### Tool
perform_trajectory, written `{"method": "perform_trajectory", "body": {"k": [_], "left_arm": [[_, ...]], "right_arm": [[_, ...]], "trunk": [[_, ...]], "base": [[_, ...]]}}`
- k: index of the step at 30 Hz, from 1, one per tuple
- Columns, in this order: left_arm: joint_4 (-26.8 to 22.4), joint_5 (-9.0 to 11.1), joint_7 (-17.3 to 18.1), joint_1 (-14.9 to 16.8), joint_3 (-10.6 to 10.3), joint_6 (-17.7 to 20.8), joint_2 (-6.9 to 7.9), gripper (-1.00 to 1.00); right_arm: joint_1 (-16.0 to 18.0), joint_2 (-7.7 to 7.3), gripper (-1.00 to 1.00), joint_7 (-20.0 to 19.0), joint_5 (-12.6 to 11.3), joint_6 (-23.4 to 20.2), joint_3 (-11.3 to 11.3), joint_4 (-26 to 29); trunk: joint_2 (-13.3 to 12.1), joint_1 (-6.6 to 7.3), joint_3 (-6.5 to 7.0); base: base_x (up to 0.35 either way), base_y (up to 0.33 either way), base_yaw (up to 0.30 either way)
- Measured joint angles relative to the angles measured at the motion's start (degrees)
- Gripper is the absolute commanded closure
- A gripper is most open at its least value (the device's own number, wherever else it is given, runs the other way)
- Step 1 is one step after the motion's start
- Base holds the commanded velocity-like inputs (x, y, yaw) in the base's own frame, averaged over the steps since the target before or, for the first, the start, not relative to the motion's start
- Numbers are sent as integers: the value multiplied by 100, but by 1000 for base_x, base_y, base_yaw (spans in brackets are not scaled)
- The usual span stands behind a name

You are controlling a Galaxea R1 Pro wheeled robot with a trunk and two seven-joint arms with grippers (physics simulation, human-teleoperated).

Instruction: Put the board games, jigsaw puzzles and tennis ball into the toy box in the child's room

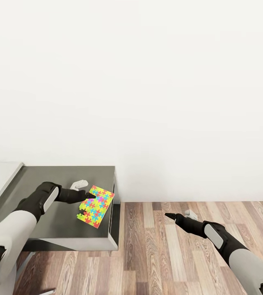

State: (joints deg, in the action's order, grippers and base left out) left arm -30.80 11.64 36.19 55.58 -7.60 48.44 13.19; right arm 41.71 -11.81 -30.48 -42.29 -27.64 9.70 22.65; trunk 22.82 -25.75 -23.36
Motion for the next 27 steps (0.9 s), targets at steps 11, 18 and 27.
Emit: {"method": "perform_trajectory", "body": {"k": [11, 18, 27], "left_arm": [[0, -4, 5, 0, 4, -9, 0, -100], [0, -18, 292, -2, -19, -19, 0, -100], [-1, -42, 405, -2, -47, -23, 0, -100]], "right_arm": [[0, -2, -100, -12, 0, -7, 0, 0], [0, 0, -100, -18, 0, -8, 0, 0], [0, 0, -100, -15, 0, -8, 0, 0]], "trunk": [[0, 0, 0], [0, 0, 0], [0, 0, 0]], "base": [[0, 0, 0], [0, 0, 0], [0, 0, 0]]}}
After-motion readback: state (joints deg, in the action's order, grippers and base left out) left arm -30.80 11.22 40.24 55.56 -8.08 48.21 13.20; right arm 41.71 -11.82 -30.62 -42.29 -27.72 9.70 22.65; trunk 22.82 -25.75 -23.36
